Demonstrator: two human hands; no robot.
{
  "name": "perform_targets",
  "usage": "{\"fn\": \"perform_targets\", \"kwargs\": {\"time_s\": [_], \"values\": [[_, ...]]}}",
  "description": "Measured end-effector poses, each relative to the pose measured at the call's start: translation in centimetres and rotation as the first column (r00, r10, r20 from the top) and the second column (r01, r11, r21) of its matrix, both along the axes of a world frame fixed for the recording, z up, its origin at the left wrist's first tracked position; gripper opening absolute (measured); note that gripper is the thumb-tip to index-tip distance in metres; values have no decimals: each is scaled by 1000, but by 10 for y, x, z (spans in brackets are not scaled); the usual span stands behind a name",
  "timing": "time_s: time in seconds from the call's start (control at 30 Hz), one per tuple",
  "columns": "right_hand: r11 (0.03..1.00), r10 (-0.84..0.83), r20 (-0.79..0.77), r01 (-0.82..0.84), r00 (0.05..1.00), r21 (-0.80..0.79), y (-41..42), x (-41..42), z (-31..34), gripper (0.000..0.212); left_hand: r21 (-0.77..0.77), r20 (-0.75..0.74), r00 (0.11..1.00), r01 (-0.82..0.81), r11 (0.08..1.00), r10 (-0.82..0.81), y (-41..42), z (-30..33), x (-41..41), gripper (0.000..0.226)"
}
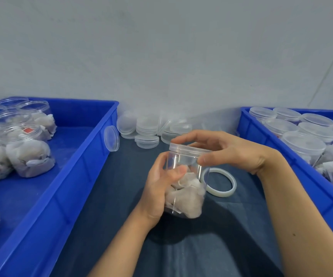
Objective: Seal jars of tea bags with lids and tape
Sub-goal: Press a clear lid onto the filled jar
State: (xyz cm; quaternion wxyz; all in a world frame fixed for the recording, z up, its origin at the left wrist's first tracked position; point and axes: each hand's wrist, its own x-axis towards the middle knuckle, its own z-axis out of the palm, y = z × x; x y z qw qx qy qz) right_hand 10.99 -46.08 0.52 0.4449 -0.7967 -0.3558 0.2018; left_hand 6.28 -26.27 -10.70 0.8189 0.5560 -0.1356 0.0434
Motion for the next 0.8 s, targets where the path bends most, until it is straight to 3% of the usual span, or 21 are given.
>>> {"fn": "perform_targets", "kwargs": {"time_s": [0.23,0.3,0.37,0.47,0.63,0.8], "values": [[994,-79,29,81,996,-72,3,2,0,53,197,66,975,-220,955,211,-2,1,-2,70],[984,-125,73,133,990,-121,3,0,2,44,322,124,932,-363,874,342,-1,0,-4,74],[970,-177,118,194,977,-146,5,0,3,36,481,218,875,-481,733,432,-1,0,-6,76],[955,-246,173,268,954,-123,8,0,4,30,545,320,838,-545,638,442,-3,-1,-9,80],[960,-246,158,263,956,-94,11,1,3,36,560,315,888,-460,689,336,-2,-2,-11,76],[981,-178,124,186,976,-60,15,-2,4,36,435,180,960,-274,858,216,-5,-4,-12,61]]}}
